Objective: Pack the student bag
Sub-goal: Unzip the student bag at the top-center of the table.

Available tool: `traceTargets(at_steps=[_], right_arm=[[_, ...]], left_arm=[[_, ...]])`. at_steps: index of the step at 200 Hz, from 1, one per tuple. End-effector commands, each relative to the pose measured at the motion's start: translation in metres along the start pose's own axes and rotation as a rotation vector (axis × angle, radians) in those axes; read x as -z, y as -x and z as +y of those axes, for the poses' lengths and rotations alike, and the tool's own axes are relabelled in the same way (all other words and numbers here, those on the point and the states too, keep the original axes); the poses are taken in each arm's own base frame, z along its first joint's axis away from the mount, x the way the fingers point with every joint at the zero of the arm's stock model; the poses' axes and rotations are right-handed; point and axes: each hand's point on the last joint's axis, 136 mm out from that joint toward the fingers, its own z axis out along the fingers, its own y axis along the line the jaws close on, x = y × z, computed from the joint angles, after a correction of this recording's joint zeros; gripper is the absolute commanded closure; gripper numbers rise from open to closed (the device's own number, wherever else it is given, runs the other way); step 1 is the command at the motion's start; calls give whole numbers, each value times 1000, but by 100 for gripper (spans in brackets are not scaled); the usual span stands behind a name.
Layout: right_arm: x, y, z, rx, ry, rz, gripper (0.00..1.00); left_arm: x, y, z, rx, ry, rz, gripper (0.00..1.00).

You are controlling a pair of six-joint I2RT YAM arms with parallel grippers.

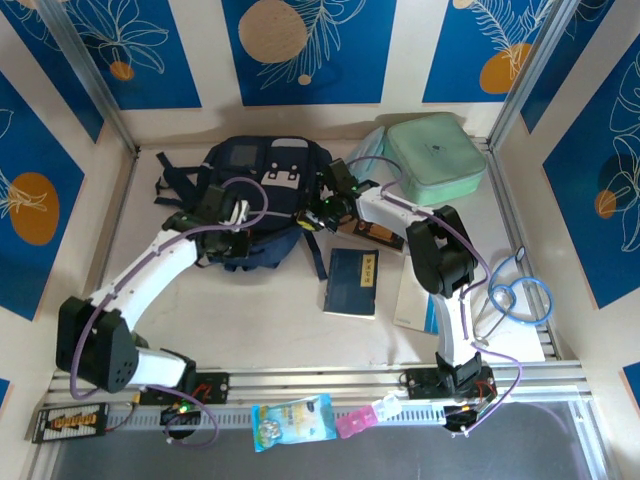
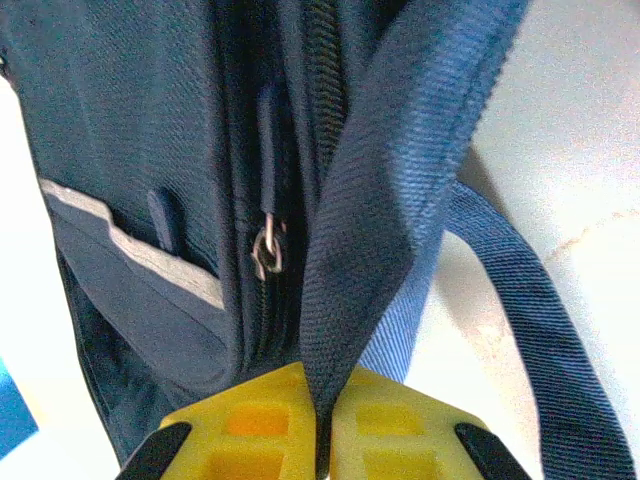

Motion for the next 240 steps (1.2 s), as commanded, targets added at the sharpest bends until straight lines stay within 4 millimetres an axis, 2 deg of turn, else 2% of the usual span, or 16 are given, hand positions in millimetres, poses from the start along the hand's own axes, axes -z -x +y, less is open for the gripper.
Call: traceTargets(at_steps=[1, 31, 75, 124, 161, 185, 199, 216, 240], right_arm=[[12, 28, 6, 36, 18, -83, 89], [28, 28, 0, 22, 22, -100, 77], [59, 19, -17, -37, -17, -105, 52], [80, -9, -42, -153, -81, -94, 41], [70, -37, -50, -217, -105, -14, 41], [57, -46, -58, -232, -142, 17, 41], [49, -43, -57, -225, -140, 21, 43], [39, -34, -52, -197, -132, 11, 51], [24, -12, -31, -103, -78, -9, 63]], left_arm=[[6, -4, -19, -50, -89, 3, 100], [-3, -12, -48, -66, -175, 30, 100], [-10, -6, -95, -103, -294, 38, 100], [-26, 8, -132, -119, -353, 42, 100], [-36, 19, -137, -117, -333, 36, 100], [-39, 19, -135, -119, -322, 35, 100], [-40, 17, -134, -119, -320, 38, 100], [-40, 15, -133, -119, -317, 42, 100], [-40, 12, -130, -116, -310, 43, 100]])
